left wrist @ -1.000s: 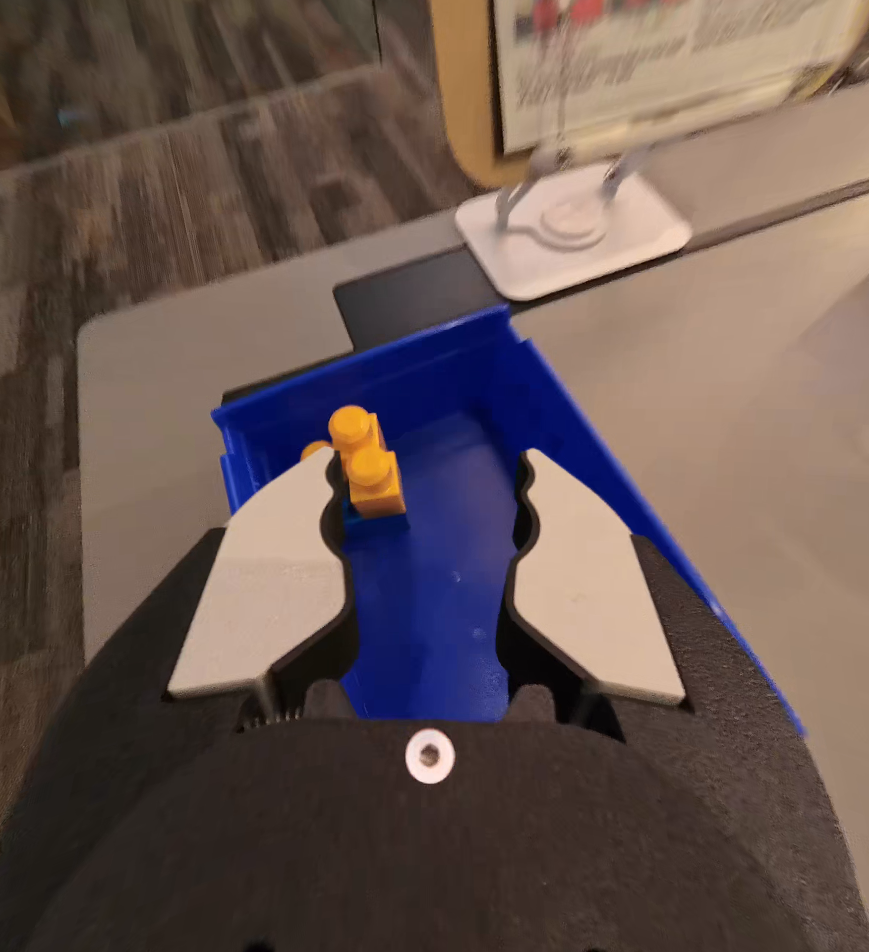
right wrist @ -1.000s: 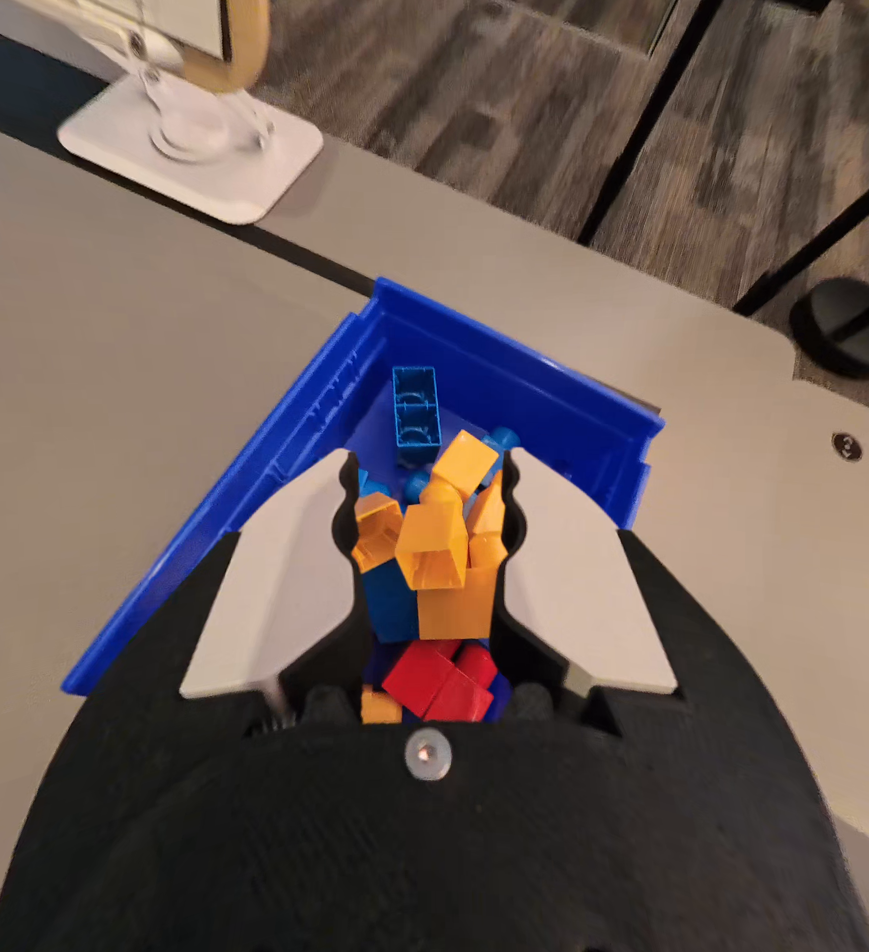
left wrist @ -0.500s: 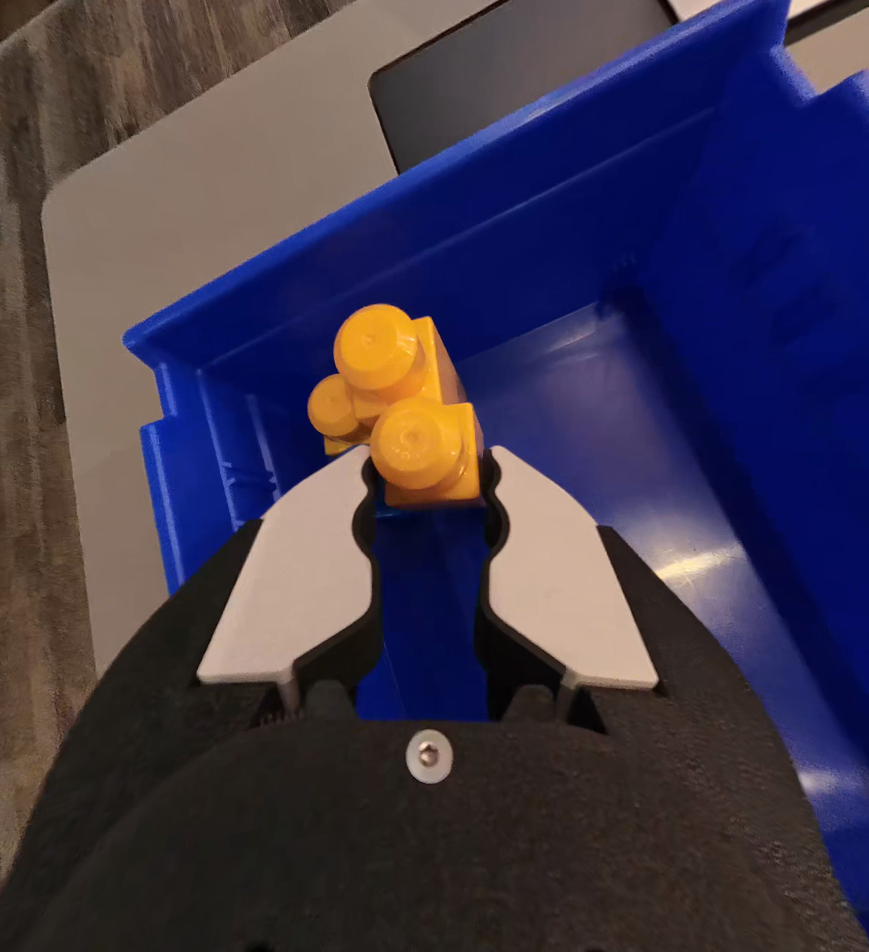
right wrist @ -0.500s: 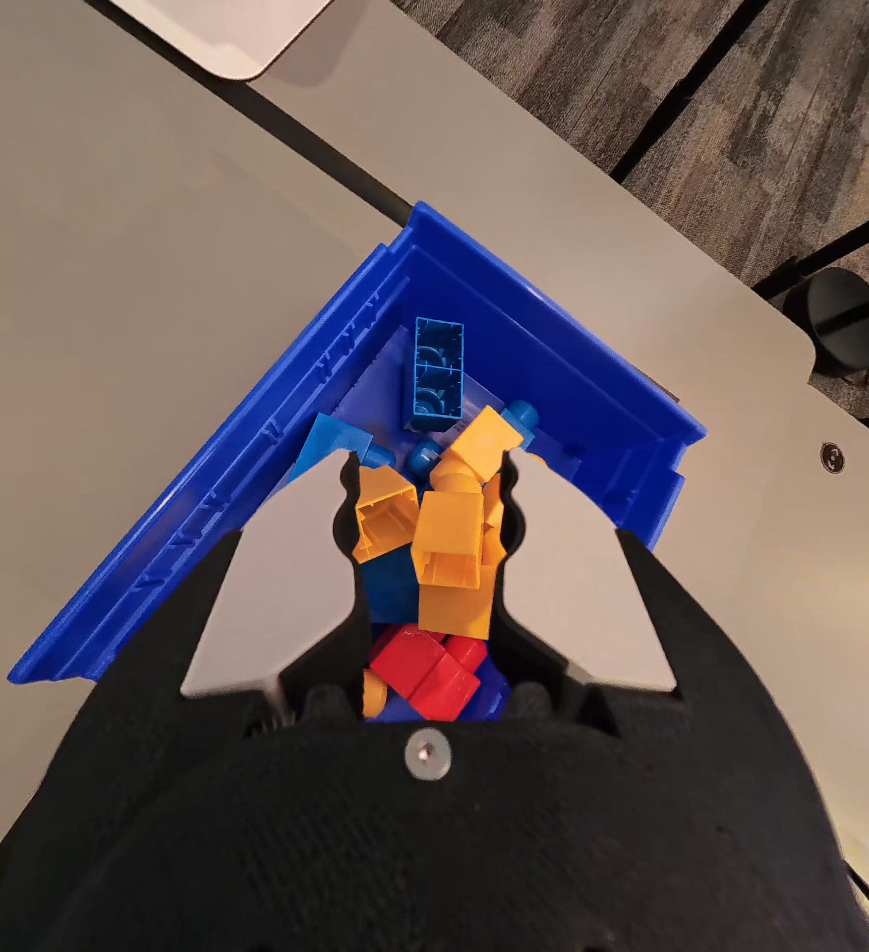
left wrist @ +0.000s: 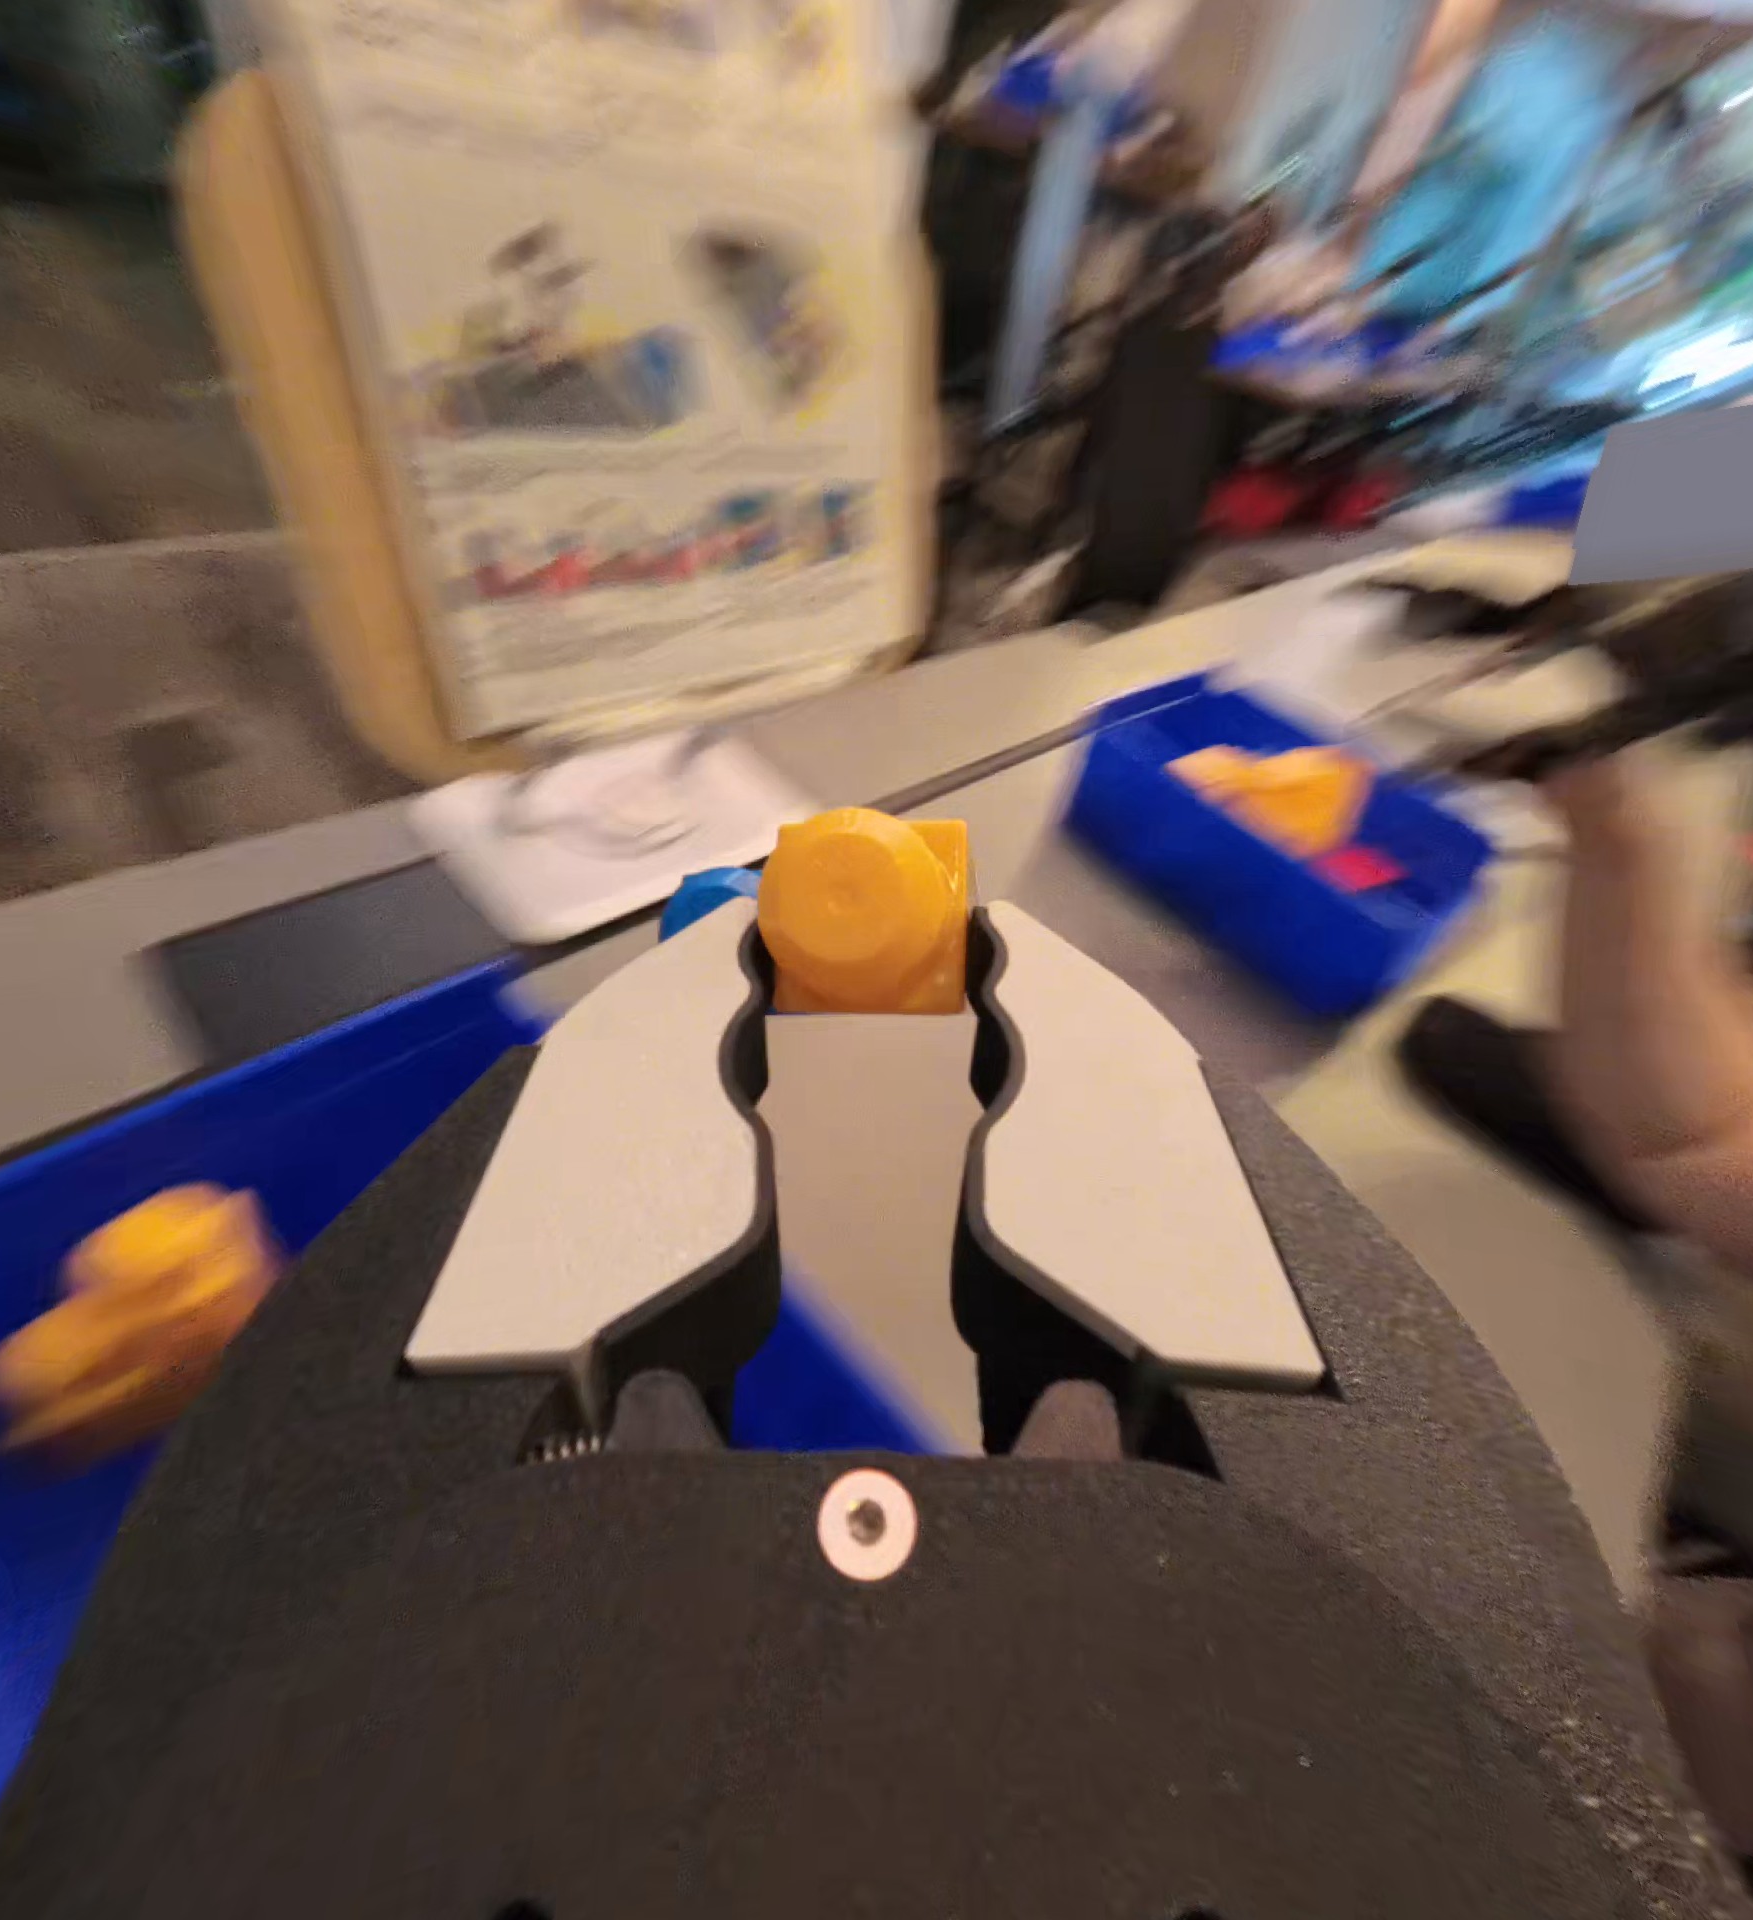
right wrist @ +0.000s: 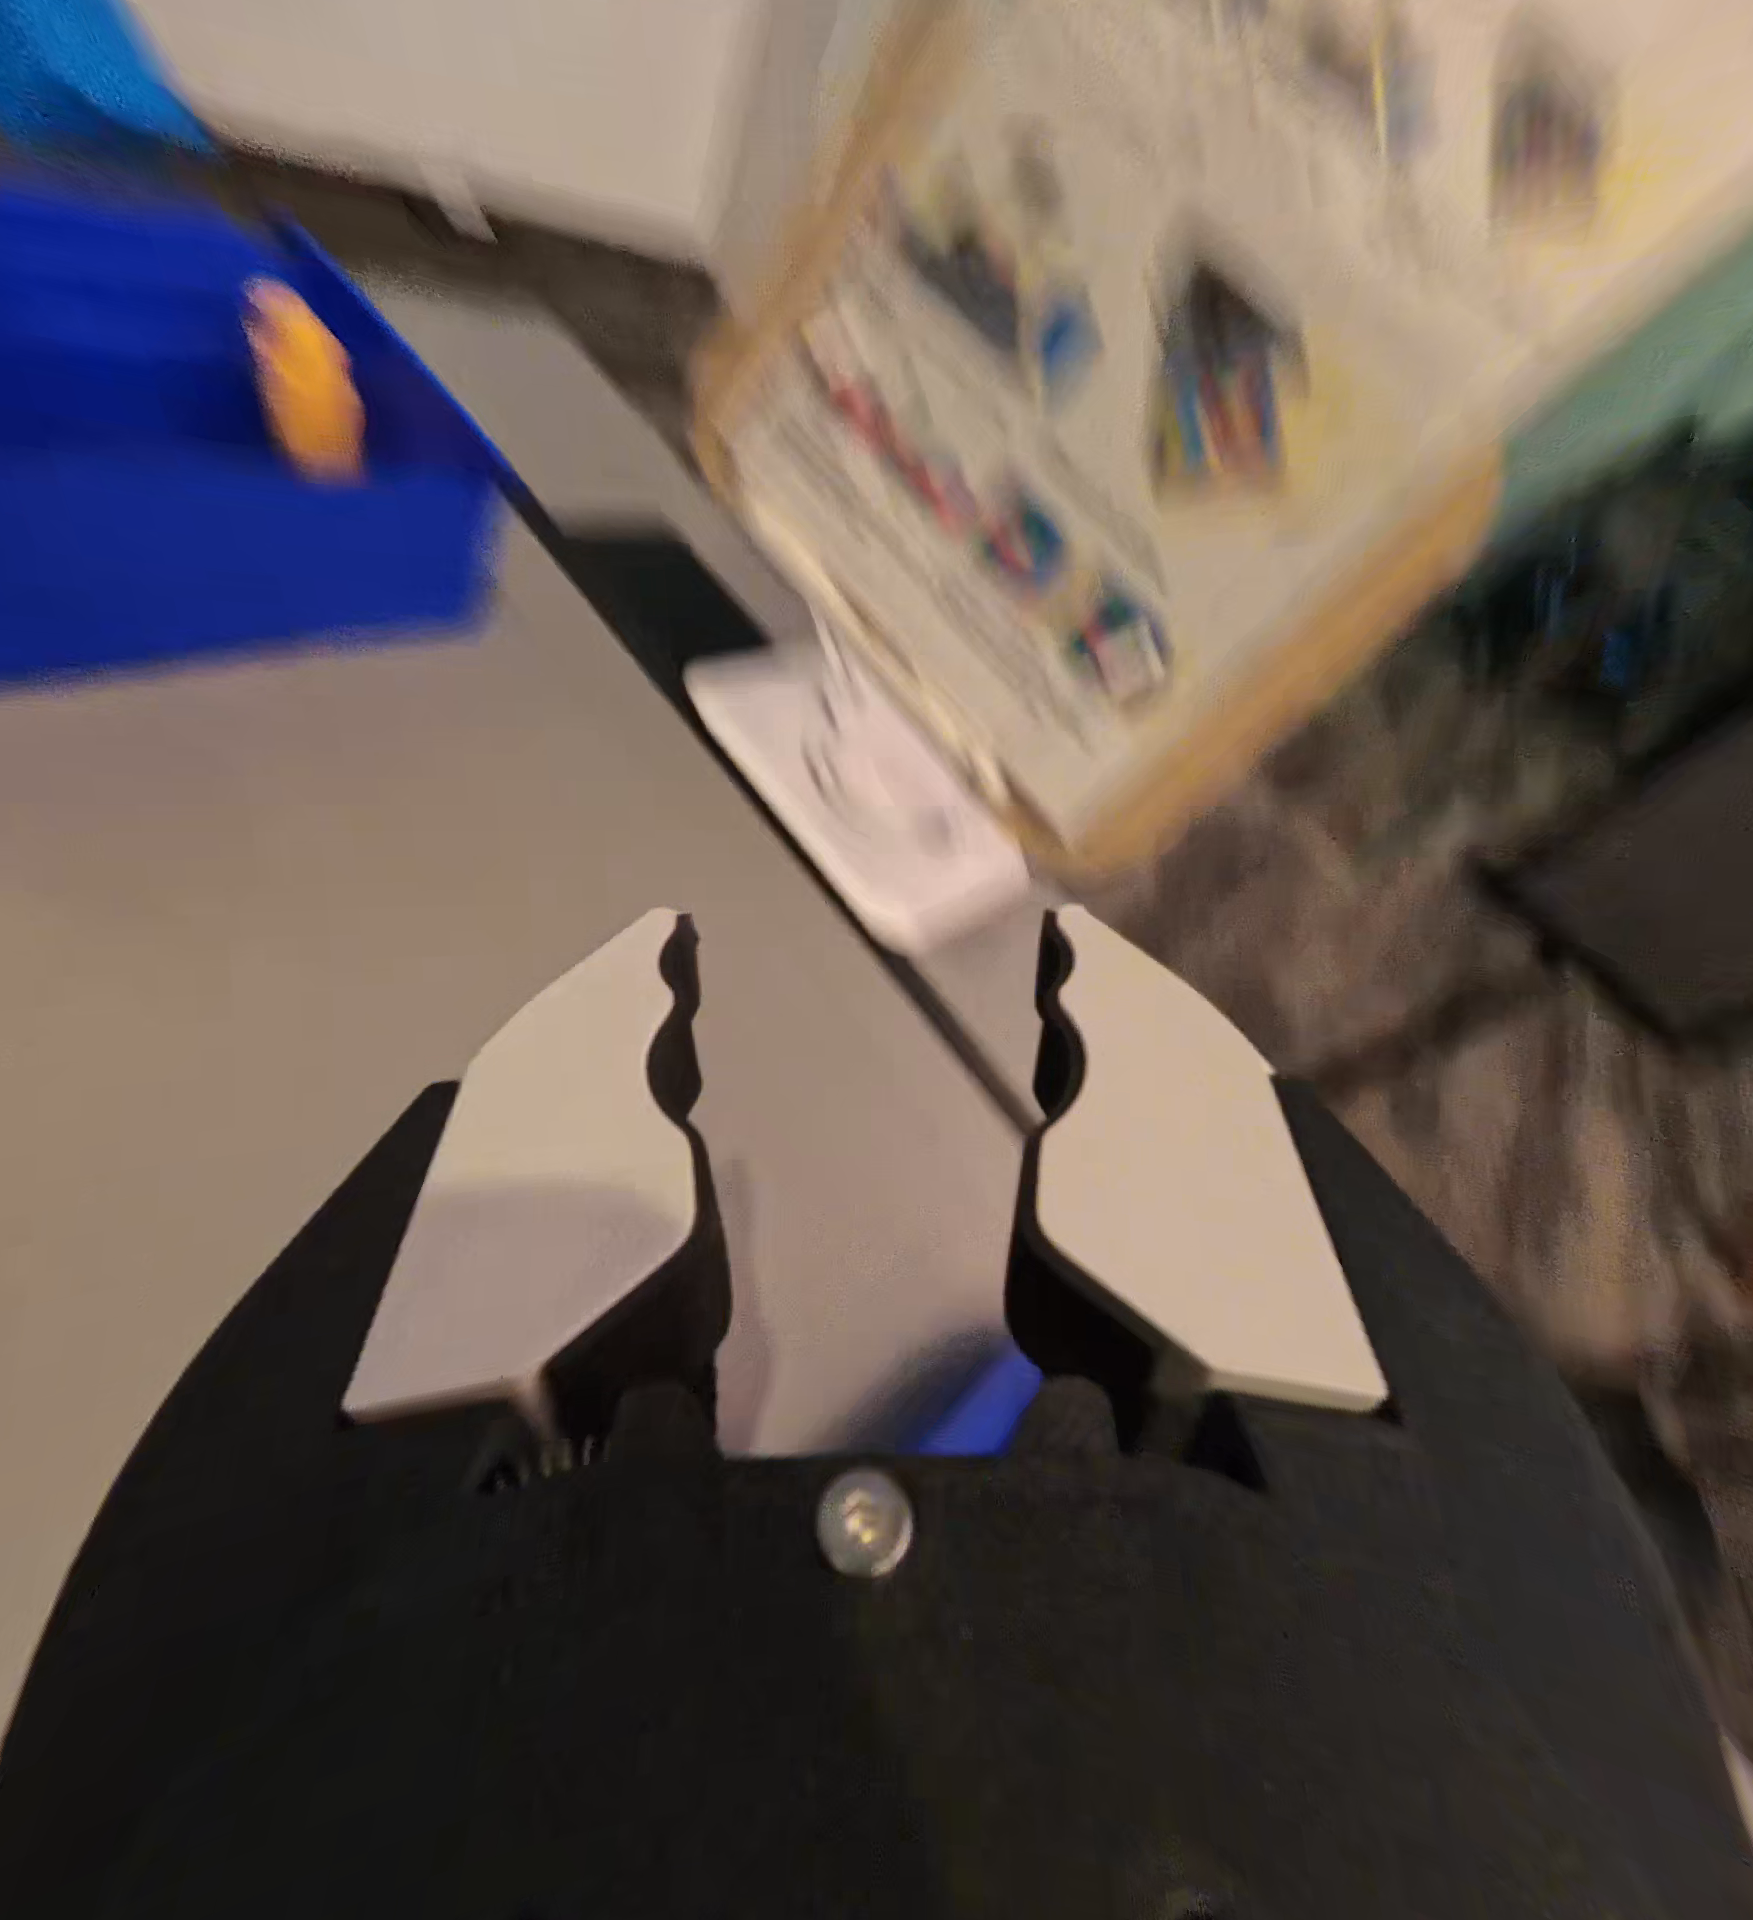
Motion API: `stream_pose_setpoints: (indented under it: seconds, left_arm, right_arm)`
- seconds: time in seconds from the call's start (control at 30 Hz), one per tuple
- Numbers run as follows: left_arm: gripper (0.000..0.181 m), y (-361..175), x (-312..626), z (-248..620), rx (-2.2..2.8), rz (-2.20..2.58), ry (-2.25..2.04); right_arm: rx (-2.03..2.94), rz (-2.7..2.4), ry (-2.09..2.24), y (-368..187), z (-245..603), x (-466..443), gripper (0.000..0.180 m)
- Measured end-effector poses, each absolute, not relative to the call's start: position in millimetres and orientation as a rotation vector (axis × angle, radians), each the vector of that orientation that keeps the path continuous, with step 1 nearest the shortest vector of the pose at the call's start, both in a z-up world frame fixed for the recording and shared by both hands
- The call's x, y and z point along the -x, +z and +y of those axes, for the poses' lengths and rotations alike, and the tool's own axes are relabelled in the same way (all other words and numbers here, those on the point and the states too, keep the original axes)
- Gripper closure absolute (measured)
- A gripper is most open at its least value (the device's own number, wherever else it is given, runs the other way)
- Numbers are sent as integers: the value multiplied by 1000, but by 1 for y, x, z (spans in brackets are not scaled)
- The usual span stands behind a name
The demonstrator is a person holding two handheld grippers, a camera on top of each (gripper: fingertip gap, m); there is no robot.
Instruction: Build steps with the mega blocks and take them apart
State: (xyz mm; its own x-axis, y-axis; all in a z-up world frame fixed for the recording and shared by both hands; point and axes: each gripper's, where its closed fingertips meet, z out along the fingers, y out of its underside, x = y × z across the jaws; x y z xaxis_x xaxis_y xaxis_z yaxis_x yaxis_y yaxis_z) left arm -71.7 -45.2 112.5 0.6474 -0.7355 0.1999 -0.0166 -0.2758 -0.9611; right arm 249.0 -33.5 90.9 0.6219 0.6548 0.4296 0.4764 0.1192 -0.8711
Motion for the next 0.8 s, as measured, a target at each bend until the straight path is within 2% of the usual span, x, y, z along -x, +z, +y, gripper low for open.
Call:
stream_pose_setpoints:
  seconds: [0.1,0.27,0.33,0.37,0.4,0.53,0.6,0.7,0.8]
  left_arm:
    - [145,142,3,-80,1516,644,-1193]
    - [145,124,-74,-113,1513,735,-1472]
    - [145,116,-92,-122,1524,770,-1534]
    - [145,116,-97,-125,1499,773,-1564]
    - [145,121,-97,-125,1446,751,-1594]
    - [118,132,-93,-123,1305,822,-1451]
    - [91,121,-93,-122,1340,957,-1269]
    - [97,116,-94,-137,1261,1111,-1207]
    - [121,110,-102,-155,1214,1221,-1231]
  right_arm:
    - [1148,-1152,425,99,-98,-146,104]
    - [971,-1112,173,93,-120,-101,97]
    - [922,-1079,108,94,-122,-103,111]
    - [904,-1072,106,95,-125,-104,132]
    - [895,-1069,107,96,-126,-106,141]
    - [970,-1089,242,102,-129,-111,143]
    - [1065,-1110,478,103,-133,-111,143]
    - [1203,-1137,942,104,-148,-109,143]
    - [1268,-1196,1190,99,-156,-109,143]
